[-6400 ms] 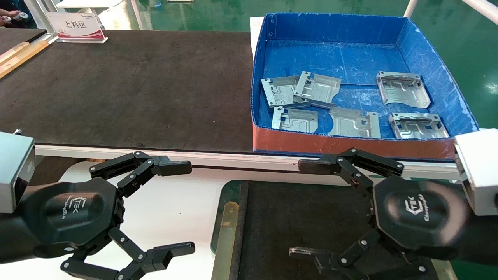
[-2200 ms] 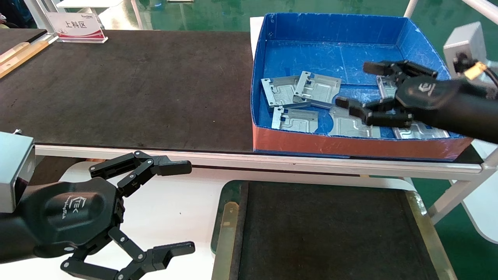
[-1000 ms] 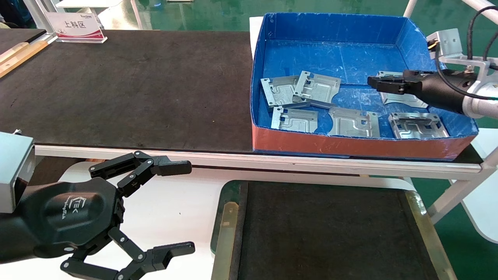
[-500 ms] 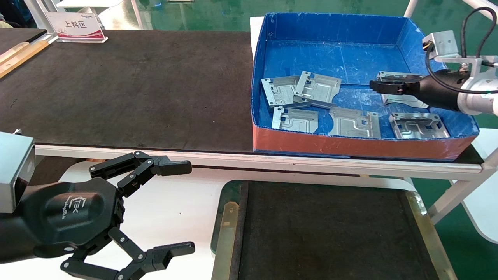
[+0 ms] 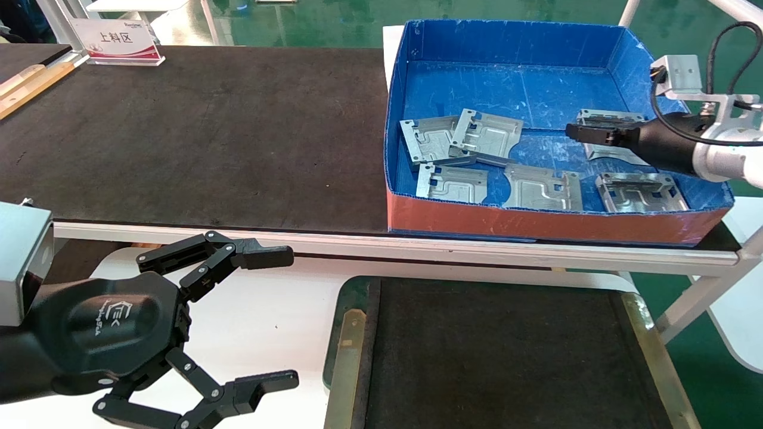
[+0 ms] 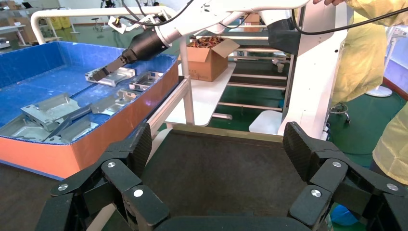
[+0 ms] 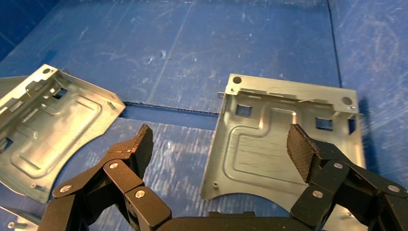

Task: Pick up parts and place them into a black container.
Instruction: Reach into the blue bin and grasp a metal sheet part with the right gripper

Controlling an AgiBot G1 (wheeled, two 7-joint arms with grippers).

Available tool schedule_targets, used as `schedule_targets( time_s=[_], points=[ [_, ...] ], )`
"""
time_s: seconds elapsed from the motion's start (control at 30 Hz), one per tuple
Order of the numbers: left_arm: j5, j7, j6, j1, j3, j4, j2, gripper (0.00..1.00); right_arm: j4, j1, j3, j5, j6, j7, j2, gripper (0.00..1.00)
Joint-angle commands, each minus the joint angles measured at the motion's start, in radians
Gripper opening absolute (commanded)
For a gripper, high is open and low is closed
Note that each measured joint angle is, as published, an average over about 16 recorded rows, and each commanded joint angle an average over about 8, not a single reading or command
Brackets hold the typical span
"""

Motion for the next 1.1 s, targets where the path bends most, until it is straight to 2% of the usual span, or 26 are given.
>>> schedule_targets(
  time_s=[0.03,0.5,1.1],
  points=[
    [0.0,0.0,0.0,0.0,0.0,0.0,0.0,1.0,0.003,-0.003,-0.001,-0.002,0.004,0.013,-0.005,0.0],
    [0.0,0.0,0.0,0.0,0.0,0.0,0.0,1.0,0.024,-0.015,-0.014,-0.02,0.029,0.058,-0.01,0.0],
    [0.0,0.0,0.0,0.0,0.0,0.0,0.0,1.0,0.038,-0.025,-0.029,-0.041,0.036,0.067,-0.008,0.0]
  ],
)
